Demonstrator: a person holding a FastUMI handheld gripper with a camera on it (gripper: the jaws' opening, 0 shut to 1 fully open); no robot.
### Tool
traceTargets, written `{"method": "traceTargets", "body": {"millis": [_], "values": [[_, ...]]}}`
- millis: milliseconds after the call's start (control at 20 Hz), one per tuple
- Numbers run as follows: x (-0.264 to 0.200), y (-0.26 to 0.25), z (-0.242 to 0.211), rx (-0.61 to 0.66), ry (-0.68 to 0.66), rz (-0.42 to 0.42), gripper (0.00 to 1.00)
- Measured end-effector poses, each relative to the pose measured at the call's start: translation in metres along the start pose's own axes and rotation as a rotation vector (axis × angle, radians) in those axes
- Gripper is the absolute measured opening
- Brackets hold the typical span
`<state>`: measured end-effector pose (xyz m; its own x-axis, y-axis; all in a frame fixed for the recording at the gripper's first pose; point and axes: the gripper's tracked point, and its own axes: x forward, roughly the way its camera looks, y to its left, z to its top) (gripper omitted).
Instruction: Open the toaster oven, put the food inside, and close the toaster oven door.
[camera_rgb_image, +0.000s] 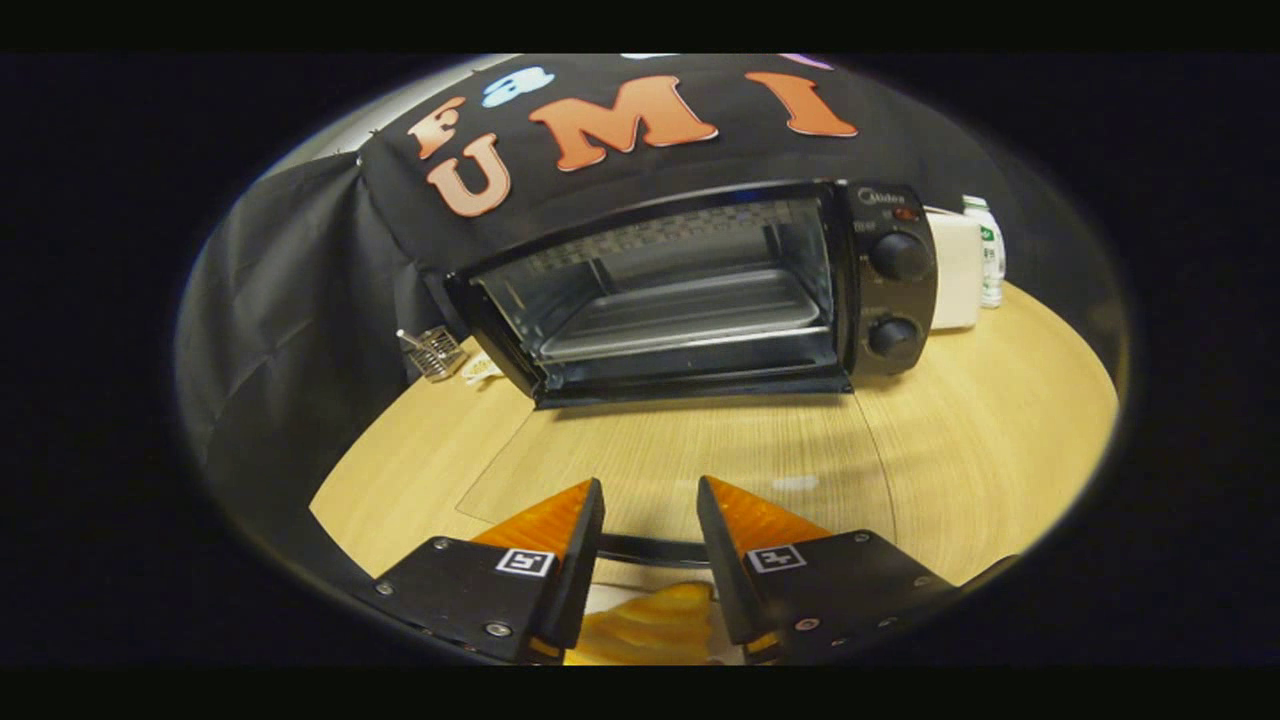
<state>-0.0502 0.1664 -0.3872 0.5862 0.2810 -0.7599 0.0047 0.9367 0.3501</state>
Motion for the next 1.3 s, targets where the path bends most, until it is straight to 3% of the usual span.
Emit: {"method": "traceTargets", "body": {"millis": [100,300,450,700,900,1000,1100,1300], "values": [[0.0,-0.005,0.005,-0.023,-0.019,-0.011,0.49],[0.002,-0.006,0.004,-0.067,-0.02,-0.007,0.49],[-0.003,-0.009,0.01,-0.01,-0.04,-0.006,0.49],[-0.029,-0.02,0.008,0.002,-0.088,-0.081,0.72],[-0.074,-0.015,-0.005,0.02,-0.095,-0.068,0.89],[-0.084,-0.006,-0.021,0.014,-0.053,-0.041,0.93],[-0.09,-0.012,-0.028,0.013,-0.031,-0.074,0.98],[-0.102,0.008,-0.052,-0.02,0.022,-0.064,0.99]]}}
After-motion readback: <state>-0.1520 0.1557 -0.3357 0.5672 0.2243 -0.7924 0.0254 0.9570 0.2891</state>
